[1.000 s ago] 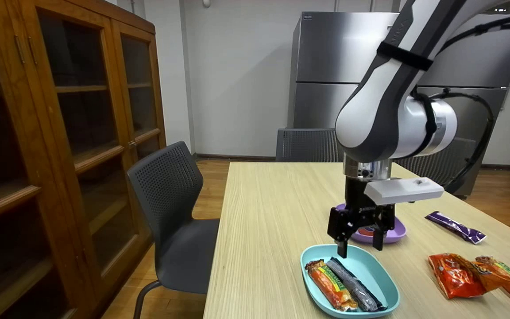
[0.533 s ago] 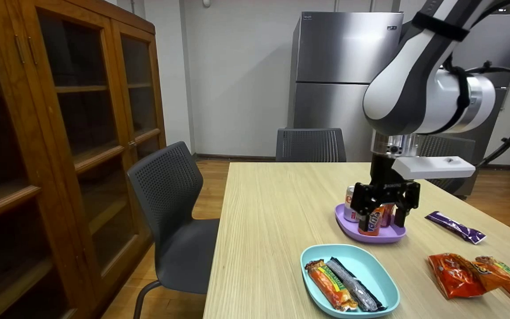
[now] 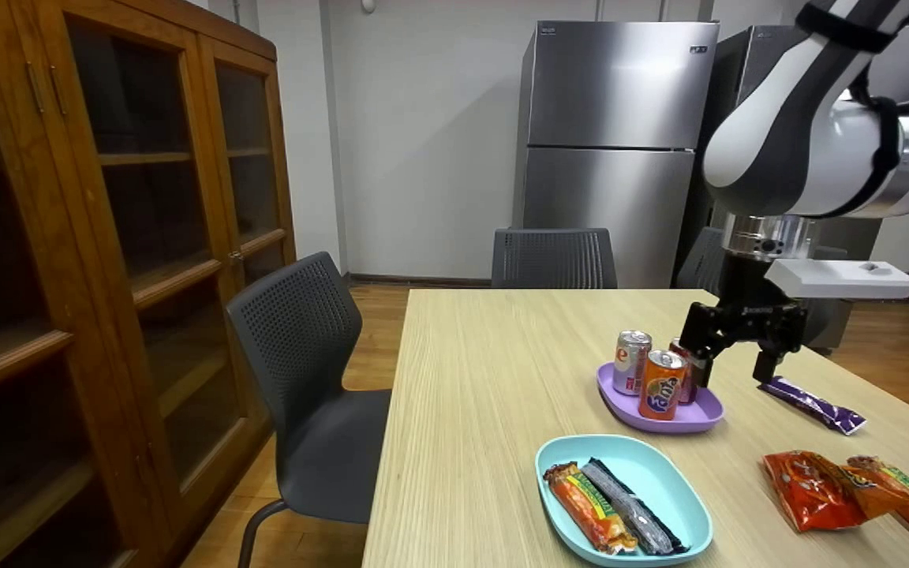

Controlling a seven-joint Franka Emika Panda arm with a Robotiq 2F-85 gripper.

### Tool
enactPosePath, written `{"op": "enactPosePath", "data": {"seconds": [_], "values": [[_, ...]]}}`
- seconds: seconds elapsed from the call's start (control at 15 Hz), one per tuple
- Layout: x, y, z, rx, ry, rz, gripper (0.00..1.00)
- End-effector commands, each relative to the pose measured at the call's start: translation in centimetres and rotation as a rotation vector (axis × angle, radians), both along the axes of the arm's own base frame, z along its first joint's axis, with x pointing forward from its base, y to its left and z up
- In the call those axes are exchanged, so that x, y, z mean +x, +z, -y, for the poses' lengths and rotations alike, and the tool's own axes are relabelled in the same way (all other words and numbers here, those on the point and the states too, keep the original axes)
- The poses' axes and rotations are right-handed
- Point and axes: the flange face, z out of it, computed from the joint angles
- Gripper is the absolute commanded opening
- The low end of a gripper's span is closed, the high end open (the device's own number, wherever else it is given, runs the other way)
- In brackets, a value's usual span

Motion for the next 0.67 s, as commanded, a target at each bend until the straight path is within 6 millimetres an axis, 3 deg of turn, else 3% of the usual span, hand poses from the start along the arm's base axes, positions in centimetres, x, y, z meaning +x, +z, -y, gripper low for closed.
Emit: {"op": "enactPosePath", "data": {"seconds": [0.0, 0.4, 0.47, 0.6], "values": [[0.1, 1.3, 3.5, 0.019, -0.008, 0.012, 1.0], [1.2, 1.2, 9.2, -0.03, -0.021, 0.029, 1.0], [0.5, 1.0, 8.0, -0.013, -0.031, 0.032, 1.0], [0.7, 1.0, 9.0, -0.023, -0.041, 0.035, 1.0]]}}
